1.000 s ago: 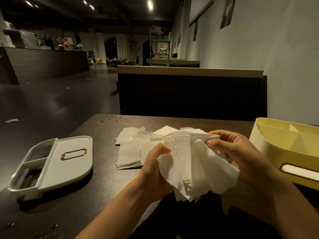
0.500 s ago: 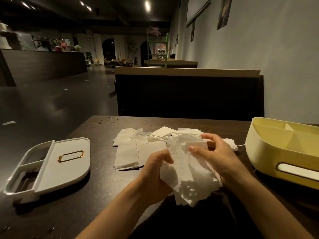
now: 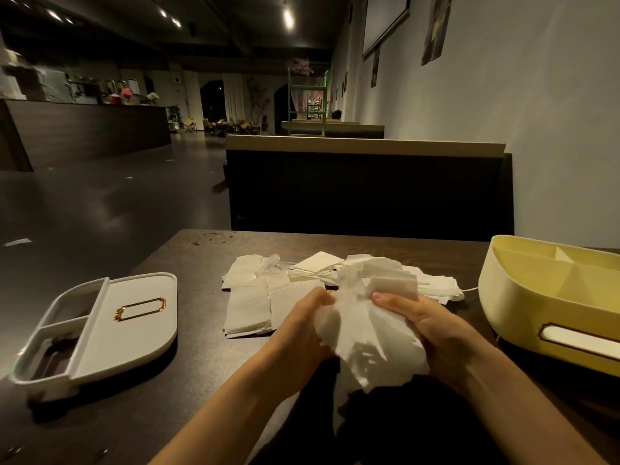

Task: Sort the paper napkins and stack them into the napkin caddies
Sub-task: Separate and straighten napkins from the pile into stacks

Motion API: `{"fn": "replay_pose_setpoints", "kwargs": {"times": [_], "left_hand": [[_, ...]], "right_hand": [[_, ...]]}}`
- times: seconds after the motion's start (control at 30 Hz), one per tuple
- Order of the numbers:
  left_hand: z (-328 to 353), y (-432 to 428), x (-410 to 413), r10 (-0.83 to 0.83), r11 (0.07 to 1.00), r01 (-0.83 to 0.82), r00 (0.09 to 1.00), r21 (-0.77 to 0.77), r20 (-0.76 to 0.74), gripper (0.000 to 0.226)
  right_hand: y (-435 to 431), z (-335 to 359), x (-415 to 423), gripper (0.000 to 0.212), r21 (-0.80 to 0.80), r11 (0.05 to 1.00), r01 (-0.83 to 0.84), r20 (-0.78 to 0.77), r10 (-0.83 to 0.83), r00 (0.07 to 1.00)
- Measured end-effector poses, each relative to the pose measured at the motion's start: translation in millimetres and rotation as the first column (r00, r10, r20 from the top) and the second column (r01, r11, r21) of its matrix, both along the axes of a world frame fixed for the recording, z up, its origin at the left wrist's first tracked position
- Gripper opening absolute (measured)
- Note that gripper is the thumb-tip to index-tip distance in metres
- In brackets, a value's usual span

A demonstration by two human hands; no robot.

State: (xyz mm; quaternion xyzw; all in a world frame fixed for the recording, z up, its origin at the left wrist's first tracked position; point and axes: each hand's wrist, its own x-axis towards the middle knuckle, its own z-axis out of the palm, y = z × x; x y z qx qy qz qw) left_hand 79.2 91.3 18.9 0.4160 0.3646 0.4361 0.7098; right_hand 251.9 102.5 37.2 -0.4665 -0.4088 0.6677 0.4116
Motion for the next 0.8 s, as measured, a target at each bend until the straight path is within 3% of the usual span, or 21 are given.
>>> {"fn": "replay_pose_setpoints", "kwargs": {"times": [0.1, 0.2, 0.53, 0.8], "left_hand": [[-1.4, 4.5, 0.4, 0.168, 0.981, -0.154, 0.977, 0.117, -0.129, 0.027], [1.1, 1.3, 1.8, 0.238, 0.959, -0.208, 0.960, 0.190, -0.150, 0.015], [9.1, 5.4, -2.1, 0.363, 0.932, -0.364, 0.930, -0.007, 0.057, 0.008], [14.8, 4.1, -15.5, 0.360, 0.923, -0.383, 0.896, 0.041, 0.260, 0.015]], "right_hand": [[1.3, -0.3, 2.4, 0.048, -0.005, 0.998, 0.059, -0.055, -0.059, 0.997], [-0.1, -1.0, 0.2, 0.046, -0.062, 0.996, 0.068, -0.139, -0.076, 0.987], [-3.2, -3.0, -3.9, 0.037, -0.126, 0.991, 0.051, -0.339, -0.091, 0.936], [7.0, -10.0, 5.1, 0.055, -0.138, 0.971, 0.193, -0.396, -0.233, 0.888]]}}
